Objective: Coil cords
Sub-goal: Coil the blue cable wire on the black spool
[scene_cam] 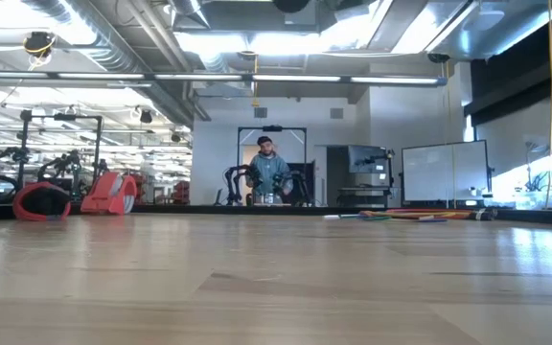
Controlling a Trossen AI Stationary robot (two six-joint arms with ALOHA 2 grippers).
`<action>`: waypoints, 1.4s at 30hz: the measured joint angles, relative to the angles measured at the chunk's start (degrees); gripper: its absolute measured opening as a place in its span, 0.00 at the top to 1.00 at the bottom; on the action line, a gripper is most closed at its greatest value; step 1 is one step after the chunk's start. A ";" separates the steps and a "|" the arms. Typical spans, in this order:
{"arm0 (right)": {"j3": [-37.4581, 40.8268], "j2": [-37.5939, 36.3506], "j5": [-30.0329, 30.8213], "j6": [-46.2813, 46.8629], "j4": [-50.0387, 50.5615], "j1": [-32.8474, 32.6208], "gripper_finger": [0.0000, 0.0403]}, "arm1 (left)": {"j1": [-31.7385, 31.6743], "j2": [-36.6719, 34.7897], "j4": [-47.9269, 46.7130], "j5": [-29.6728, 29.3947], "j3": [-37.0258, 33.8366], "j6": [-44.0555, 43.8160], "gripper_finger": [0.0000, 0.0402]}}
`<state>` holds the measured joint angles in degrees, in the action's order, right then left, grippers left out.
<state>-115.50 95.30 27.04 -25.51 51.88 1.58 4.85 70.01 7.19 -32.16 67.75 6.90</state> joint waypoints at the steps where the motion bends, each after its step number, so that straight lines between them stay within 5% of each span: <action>1: 0.00 0.58 0.03 -0.24 -1.23 -0.06 0.99 | 0.05 0.78 1.17 0.02 0.00 0.81 1.00; 9: 0.09 1.44 -5.08 -0.28 -11.43 -0.04 0.99 | -0.09 6.03 3.08 0.12 0.02 1.35 1.00; 25: 0.28 -2.15 -12.26 7.60 -15.21 -0.45 0.99 | -1.17 10.76 4.65 -5.23 0.31 5.04 1.00; 33: -0.28 -7.96 -10.52 7.06 -26.69 -4.80 0.99 | -1.42 11.76 -0.02 -6.00 -0.52 4.20 1.00; 42: -0.17 -13.06 -4.74 3.80 -22.52 -9.28 0.99 | -2.24 12.65 -3.99 -5.89 -0.24 2.72 1.00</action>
<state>-115.68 82.24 22.30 -21.71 29.36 -7.70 2.61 82.66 3.20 -38.05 67.51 9.62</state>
